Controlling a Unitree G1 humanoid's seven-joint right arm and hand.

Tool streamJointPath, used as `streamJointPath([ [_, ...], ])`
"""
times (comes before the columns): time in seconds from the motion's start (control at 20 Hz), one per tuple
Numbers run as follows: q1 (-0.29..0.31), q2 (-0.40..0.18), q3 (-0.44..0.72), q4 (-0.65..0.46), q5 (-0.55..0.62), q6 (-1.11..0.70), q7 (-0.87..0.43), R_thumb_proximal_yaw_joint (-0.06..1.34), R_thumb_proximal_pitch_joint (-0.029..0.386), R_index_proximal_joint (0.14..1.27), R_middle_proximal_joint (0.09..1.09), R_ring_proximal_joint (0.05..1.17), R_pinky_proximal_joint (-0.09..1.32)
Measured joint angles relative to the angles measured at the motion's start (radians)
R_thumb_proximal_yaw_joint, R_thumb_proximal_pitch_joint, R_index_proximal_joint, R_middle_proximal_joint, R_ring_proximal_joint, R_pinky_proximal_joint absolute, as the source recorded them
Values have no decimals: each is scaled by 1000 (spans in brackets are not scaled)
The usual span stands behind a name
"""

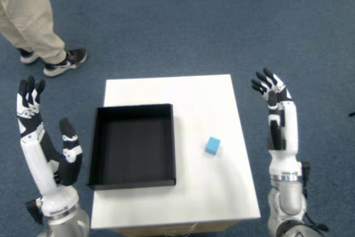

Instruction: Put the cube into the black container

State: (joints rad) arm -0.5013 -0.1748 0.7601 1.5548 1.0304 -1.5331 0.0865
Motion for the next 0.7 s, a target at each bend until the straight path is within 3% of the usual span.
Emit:
streamJointPath([
  [0.2, -16, -27, 93, 188, -55, 0, -17, -16, 199, 328, 363, 442, 398],
  [0.4, -39, -19, 219, 274, -102, 0, -124, -6, 232, 321, 371, 428, 356],
  [0.7, -45, -10, 454, 332, -175, 39, -386, 48, 200, 314, 375, 411, 340],
])
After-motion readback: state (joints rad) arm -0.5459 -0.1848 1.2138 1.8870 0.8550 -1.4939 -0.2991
